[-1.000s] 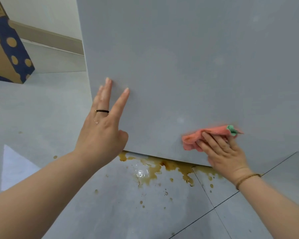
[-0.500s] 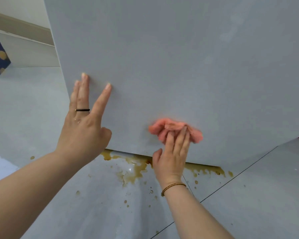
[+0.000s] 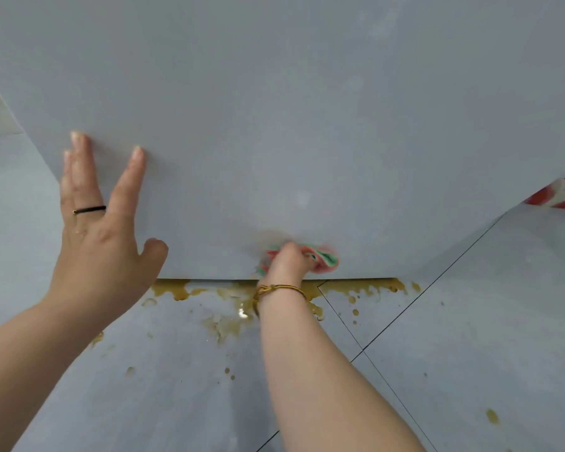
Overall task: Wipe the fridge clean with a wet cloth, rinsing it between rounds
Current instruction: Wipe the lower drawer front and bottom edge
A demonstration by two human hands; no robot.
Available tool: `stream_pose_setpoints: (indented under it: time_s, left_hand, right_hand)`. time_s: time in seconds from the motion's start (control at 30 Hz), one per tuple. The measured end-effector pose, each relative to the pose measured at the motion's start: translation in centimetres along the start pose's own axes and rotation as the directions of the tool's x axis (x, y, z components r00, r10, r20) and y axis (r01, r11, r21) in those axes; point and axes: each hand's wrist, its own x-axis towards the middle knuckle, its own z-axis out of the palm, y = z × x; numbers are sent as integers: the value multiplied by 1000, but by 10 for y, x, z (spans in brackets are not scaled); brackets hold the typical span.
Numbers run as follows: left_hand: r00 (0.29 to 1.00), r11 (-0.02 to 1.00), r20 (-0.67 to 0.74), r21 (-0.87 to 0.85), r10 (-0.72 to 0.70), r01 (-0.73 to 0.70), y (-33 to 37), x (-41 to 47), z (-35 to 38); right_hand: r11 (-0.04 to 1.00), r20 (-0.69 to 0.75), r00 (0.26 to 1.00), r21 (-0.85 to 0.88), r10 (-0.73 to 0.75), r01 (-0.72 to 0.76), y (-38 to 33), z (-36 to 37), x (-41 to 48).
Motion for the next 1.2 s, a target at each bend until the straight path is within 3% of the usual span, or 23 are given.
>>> stream_pose_setpoints:
  time_s: [0.07, 0.17, 0.33, 0.43, 0.5, 0.57, 0.63, 0.7, 0.83, 0.97, 1.1, 1.2]
  left_hand:
    - [999, 998, -15, 37, 44, -43, -1, -1, 0]
    - [999, 999, 22, 28, 34, -35, -15, 3, 4]
    - [994, 998, 102, -53, 48, -43, -44, 11, 10]
    - [991, 996, 111, -66, 70, -62, -46, 11, 15]
    - [992, 994, 96, -80, 80, -73, -46, 10, 18]
    - [991, 992, 101, -95, 87, -78, -48, 11, 21]
    - [988, 989, 119, -122, 97, -82, -52, 14, 23]
    - [985, 988, 135, -126, 103, -86, -59, 15, 23]
    - [988, 994, 125, -70, 92, -83, -73, 11, 24]
    - [990, 998, 130, -34, 54, -49, -52, 9, 25]
    - [999, 998, 32, 67, -23, 21, -13, 4, 26]
    - [999, 992, -27, 124, 19, -15, -4, 2, 26]
  right_hand:
    - [982, -10, 990, -129, 141, -141, -6, -22, 20]
    - [951, -115, 989, -284, 91, -120, -22, -42, 52]
    - [952, -71, 990, -292, -118, 93, -58, -73, 82]
    - [881, -108, 895, -262, -432, 394, -42, -55, 49]
    - [808, 9, 831, -227, -557, 544, -7, -36, 13]
    - [816, 250, 838, -216, -485, 536, 32, -30, -17]
    - [819, 348, 824, -211, -446, 533, 48, -28, -30]
    - [809, 268, 805, -127, -529, 573, 38, -28, -10]
    - [805, 21, 816, -150, -577, 573, -17, -50, 56]
    - [639, -45, 646, -211, -762, 740, -69, -51, 40]
    - [526, 173, 595, -321, -785, 788, -44, -43, -3]
    - [601, 304, 698, -358, -648, 714, -13, -52, -8]
